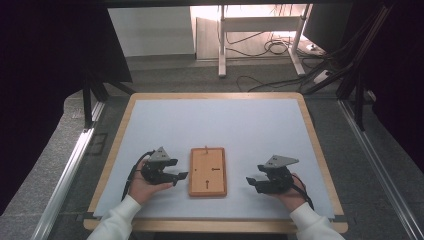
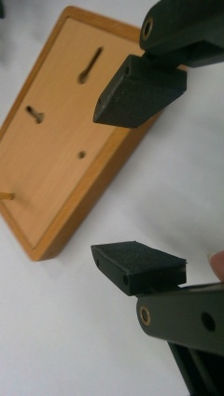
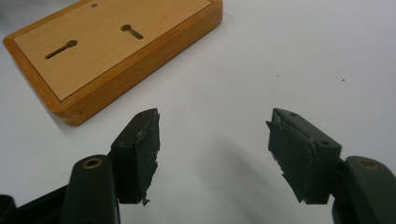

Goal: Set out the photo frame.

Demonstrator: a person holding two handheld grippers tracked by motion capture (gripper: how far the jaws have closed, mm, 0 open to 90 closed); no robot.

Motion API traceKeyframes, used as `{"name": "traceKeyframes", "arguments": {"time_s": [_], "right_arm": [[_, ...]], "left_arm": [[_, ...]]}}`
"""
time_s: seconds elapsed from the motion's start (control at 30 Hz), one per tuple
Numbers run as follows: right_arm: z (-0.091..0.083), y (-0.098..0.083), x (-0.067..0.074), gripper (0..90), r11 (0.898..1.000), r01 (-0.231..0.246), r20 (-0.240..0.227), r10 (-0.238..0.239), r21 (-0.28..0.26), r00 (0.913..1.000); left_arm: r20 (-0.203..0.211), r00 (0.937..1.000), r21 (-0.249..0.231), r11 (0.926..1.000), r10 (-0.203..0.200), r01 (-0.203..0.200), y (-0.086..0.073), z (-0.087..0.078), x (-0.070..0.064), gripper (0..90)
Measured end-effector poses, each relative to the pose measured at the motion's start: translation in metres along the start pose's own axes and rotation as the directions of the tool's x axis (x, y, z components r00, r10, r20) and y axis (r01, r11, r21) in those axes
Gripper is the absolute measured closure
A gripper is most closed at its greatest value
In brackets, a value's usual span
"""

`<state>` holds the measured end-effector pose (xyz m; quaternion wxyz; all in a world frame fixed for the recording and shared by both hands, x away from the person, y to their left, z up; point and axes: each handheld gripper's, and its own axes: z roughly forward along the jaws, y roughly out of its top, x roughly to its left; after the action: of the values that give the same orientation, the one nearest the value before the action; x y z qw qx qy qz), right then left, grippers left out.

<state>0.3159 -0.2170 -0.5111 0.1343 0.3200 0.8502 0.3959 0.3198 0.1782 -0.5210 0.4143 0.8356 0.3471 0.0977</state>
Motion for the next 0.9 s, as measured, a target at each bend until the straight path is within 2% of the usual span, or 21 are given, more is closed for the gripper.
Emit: {"name": "traceKeyframes", "arguments": {"time_s": [0.3, 0.9], "right_arm": [[0.001, 0.000, 0.003, 33.5, 1.000, 0.019, -0.006, -0.019, 0.003, 0.9998], [-0.001, -0.004, 0.004, 32.7, 1.000, 0.011, 0.001, -0.011, 0.008, 0.9999]], "left_arm": [[0.007, 0.9999, 0.000, 0.9999, 0.015, -0.015, 0.030, 0.024, 0.011, 30.2], [0.038, 0.9973, 0.003, 0.9980, 0.063, -0.063, 0.062, 0.061, 0.014, 36.8]]}}
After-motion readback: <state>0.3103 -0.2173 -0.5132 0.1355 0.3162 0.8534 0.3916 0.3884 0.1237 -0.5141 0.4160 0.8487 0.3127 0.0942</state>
